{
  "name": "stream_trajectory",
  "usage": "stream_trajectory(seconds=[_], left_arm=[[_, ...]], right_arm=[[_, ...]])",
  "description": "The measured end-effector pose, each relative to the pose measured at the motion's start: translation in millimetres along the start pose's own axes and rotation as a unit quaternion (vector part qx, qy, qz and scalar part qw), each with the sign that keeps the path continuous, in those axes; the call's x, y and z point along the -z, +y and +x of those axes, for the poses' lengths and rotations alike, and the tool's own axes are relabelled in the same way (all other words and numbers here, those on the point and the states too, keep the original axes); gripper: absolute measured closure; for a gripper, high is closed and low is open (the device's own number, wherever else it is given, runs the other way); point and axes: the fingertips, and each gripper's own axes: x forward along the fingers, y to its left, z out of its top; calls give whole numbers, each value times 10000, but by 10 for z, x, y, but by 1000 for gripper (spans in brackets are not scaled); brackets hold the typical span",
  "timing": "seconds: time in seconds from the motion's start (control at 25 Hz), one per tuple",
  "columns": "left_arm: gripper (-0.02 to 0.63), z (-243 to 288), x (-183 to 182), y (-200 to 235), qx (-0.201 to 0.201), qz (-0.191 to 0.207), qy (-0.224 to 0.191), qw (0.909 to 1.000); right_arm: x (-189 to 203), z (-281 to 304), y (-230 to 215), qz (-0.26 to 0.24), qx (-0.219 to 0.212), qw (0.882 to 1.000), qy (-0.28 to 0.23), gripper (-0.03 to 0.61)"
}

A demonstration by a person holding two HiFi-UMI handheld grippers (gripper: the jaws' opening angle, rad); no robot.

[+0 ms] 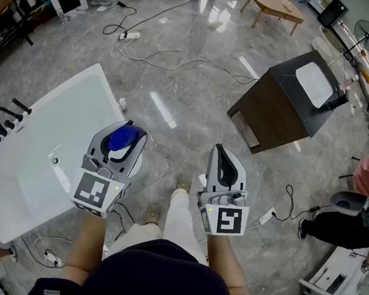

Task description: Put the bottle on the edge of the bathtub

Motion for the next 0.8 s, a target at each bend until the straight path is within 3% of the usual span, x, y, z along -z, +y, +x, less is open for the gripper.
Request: stream_trajectory(seconds=[0.12,0.28,0.48,0.8], left_arm=[[462,-285,-59,-89,-302,221,81,9993],[462,-432,-116,-230,-512,138,-85,9986],[462,-558,-307,-361,-544,68,-345,9979],[462,-748,-302,-531,-367,-76,-421,9984]], right_arm=[[-143,-193,225,-47,-39,10000,-14,578],[-326,-368,319,-107,-68,9998,-162,578],[-513,-523,318,-147,-57,9994,-295,578],[-586,-617,475,-35,-117,9992,-390,578]])
